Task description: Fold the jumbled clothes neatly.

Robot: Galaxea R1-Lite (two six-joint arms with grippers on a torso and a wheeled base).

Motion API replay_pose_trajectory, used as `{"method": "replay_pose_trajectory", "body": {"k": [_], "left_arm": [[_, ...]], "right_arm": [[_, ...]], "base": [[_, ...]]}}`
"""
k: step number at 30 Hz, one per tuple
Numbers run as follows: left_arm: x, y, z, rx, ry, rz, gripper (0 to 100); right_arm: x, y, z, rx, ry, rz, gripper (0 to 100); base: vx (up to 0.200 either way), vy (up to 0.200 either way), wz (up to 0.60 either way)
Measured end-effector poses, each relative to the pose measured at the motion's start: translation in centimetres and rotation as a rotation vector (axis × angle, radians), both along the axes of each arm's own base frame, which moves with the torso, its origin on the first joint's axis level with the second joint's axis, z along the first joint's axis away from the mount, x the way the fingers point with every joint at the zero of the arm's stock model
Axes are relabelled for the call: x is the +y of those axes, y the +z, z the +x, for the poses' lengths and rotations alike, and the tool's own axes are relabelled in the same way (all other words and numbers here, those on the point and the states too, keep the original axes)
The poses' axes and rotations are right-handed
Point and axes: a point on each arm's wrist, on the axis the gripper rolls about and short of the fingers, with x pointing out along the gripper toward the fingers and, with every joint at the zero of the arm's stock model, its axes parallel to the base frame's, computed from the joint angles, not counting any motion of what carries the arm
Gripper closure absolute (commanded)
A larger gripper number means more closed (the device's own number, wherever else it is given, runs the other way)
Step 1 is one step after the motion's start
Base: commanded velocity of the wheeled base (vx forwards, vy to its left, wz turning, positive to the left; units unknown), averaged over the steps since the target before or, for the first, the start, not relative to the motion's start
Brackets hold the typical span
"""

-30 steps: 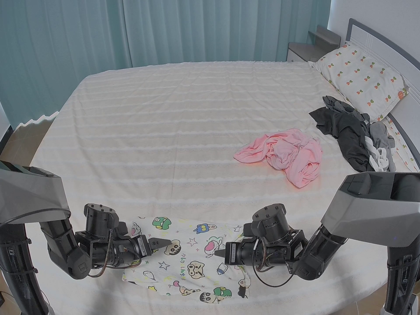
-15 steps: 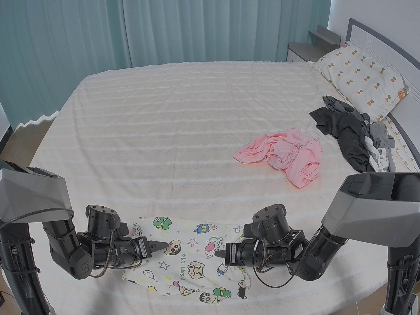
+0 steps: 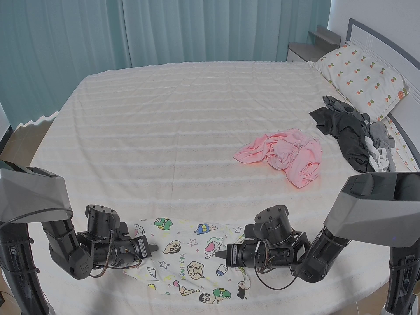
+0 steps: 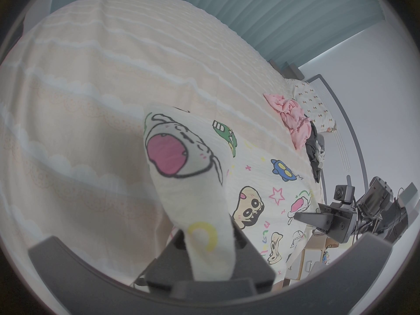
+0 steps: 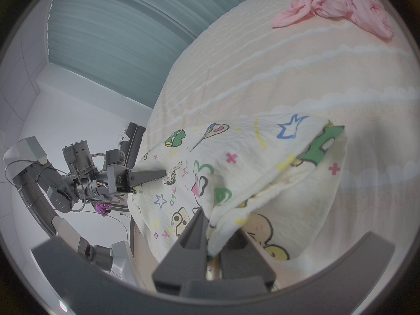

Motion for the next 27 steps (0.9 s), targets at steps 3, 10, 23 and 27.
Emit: {"method": "replay_pose_trajectory", "body": {"k": [3,10,23,27], "left_arm": [[-0.1,0.4,-0.1,-0.009,-0.004,-0.002,100],[-0.6,2.2,-0.5,-0.031,-0.001,-0.01,100],[-1.7,5.2,-1.0,-0.028,-0.004,-0.045,100],[-2.4,6.3,-1.1,-0.042,-0.018,-0.064,100]], "right_arm": [[-0.2,0.3,-0.3,-0.006,0.001,0.005,100],[-0.8,1.6,-0.9,-0.021,0.0,0.018,100],[-1.4,3.5,-1.5,-0.049,-0.004,0.046,100],[-1.6,4.0,-1.7,-0.055,-0.005,0.053,100]], "base": [[0.0,0.0,0.0],[0.0,0.0,0.0],[0.0,-0.015,0.0],[0.0,-0.2,0.0]]}}
